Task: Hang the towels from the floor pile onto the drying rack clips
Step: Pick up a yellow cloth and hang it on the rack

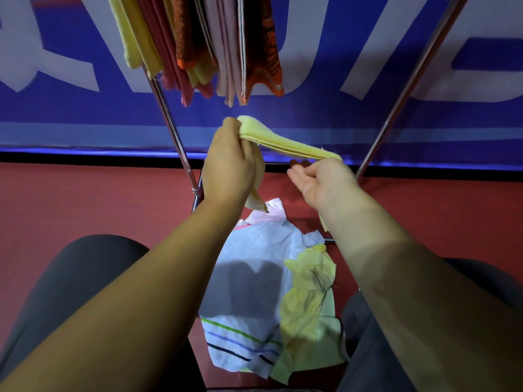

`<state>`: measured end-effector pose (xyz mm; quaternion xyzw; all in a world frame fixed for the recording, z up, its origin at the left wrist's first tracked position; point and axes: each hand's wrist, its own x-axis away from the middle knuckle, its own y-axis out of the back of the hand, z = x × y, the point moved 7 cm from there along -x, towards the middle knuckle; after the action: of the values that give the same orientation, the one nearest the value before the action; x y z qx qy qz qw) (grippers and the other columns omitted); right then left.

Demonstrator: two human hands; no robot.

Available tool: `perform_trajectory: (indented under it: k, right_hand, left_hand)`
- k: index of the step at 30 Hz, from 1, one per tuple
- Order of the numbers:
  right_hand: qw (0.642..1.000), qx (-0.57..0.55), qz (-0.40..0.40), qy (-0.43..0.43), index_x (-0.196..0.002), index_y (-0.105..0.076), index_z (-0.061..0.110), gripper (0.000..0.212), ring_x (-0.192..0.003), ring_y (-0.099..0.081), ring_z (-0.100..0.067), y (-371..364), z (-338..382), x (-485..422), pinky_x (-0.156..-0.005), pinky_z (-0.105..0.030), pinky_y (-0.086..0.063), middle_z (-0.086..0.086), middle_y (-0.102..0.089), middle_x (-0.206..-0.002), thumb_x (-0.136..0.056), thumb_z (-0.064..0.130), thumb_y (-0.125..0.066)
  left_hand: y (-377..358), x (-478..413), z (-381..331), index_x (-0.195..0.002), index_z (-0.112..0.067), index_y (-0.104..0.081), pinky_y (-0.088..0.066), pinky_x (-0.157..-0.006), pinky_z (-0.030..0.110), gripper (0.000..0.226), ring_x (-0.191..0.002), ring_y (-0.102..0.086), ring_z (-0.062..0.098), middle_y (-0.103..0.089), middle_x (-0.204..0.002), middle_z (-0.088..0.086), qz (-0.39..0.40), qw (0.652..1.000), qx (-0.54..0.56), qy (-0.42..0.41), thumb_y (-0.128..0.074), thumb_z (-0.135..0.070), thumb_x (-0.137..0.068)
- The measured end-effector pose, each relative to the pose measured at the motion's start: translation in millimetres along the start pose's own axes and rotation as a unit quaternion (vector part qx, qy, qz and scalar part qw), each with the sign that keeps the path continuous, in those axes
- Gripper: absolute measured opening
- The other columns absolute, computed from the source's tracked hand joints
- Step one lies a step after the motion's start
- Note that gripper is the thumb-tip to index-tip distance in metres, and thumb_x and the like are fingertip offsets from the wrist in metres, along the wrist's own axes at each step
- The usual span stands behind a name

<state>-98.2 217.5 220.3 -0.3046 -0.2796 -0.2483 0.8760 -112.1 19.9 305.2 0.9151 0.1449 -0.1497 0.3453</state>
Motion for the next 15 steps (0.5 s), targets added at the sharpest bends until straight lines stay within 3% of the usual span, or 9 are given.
perform_trajectory:
  k: [3,4,6,7,8,9,11,14,15]
  right_hand:
    - [0.993,0.117,0.012,-0.025,-0.118,-0.065,0.001,0.015,-0.1,-0.071,-0.027,-5,-21,12,-0.099,-0.041,-0.058,-0.011,-0.064,-0.104,-0.105,-0.002,-0.057]
    - [0.987,0.158,0.013,-0.032,-0.122,-0.069,0.006,0.02,-0.091,-0.069,-0.025,-6,-29,12,-0.096,-0.041,-0.059,-0.008,-0.066,-0.109,-0.101,0.009,-0.069]
    - [0.966,0.255,-0.024,-0.028,-0.134,-0.065,0.012,0.07,-0.087,-0.071,-0.029,0,-38,7,-0.071,-0.041,-0.064,-0.01,-0.065,-0.127,-0.076,0.039,-0.094]
    - [0.951,0.3,-0.067,-0.015,-0.137,-0.058,0.011,0.098,-0.093,-0.072,-0.034,6,-38,0,-0.066,-0.044,-0.063,-0.012,-0.062,-0.133,-0.057,0.053,-0.097]
    - [0.934,0.342,-0.108,-0.003,-0.139,-0.049,0.012,0.114,-0.104,-0.07,-0.036,11,-36,-4,-0.073,-0.045,-0.062,-0.014,-0.057,-0.138,-0.048,0.062,-0.094]
    - [0.91,0.392,-0.129,0.021,-0.142,-0.04,0.014,0.114,-0.116,-0.064,-0.037,12,-29,0,-0.084,-0.04,-0.056,-0.014,-0.05,-0.144,-0.053,0.063,-0.092]
    - [0.854,0.494,-0.123,0.108,-0.146,-0.039,0.025,0.081,-0.127,-0.055,-0.038,4,-13,11,-0.09,-0.035,-0.042,-0.013,-0.041,-0.148,-0.081,0.051,-0.08]
    - [0.822,0.515,-0.042,0.239,-0.117,-0.064,0.028,0.021,-0.107,-0.063,-0.035,-17,1,18,-0.083,-0.032,-0.044,-0.01,-0.064,-0.125,-0.097,0.034,-0.061]
    - [0.815,0.52,-0.025,0.255,-0.107,-0.066,0.025,0.013,-0.1,-0.064,-0.035,-23,0,20,-0.077,-0.032,-0.043,-0.009,-0.07,-0.113,-0.099,0.027,-0.057]
  left_hand:
    - [1,4,-13,-0.106,-0.018,-0.05,-0.042,-0.066,0.041,0.01,-0.086,-0.054,0.022,-0.059,-0.099,-0.002,0.007,0.999,0.008,-0.046,-0.043,-0.025,-0.103]
    - [0,4,-16,-0.107,-0.019,-0.051,-0.044,-0.068,0.043,0.009,-0.087,-0.053,0.021,-0.059,-0.1,-0.002,0.012,0.998,0.012,-0.062,-0.044,-0.023,-0.103]
    - [-2,6,-22,-0.112,-0.017,-0.054,-0.048,-0.074,0.047,0.014,-0.091,-0.054,0.023,-0.059,-0.104,0.0,0.027,0.994,0.016,-0.103,-0.047,-0.022,-0.101]
    - [-4,7,-24,-0.115,-0.015,-0.056,-0.049,-0.076,0.049,0.017,-0.092,-0.054,0.024,-0.058,-0.106,0.001,0.036,0.992,0.015,-0.124,-0.049,-0.02,-0.101]
    - [-5,7,-26,-0.117,-0.015,-0.057,-0.049,-0.077,0.05,0.019,-0.093,-0.055,0.025,-0.058,-0.107,0.002,0.045,0.989,0.014,-0.14,-0.051,-0.019,-0.1]
    - [-5,7,-27,-0.119,-0.014,-0.058,-0.05,-0.077,0.05,0.021,-0.093,-0.055,0.026,-0.057,-0.107,0.003,0.051,0.987,0.015,-0.152,-0.053,-0.019,-0.099]
    - [-3,7,-29,-0.12,-0.015,-0.06,-0.049,-0.076,0.049,0.022,-0.092,-0.056,0.026,-0.057,-0.106,0.004,0.054,0.984,0.013,-0.169,-0.056,-0.019,-0.099]
    - [2,4,-30,-0.116,-0.012,-0.062,-0.046,-0.077,0.044,0.018,-0.091,-0.054,0.024,-0.057,-0.103,0.006,0.043,0.982,0.009,-0.181,-0.058,-0.018,-0.099]
    - [4,1,-29,-0.114,-0.01,-0.061,-0.044,-0.076,0.041,0.016,-0.089,-0.053,0.024,-0.057,-0.102,0.006,0.038,0.984,0.007,-0.175,-0.058,-0.018,-0.1]
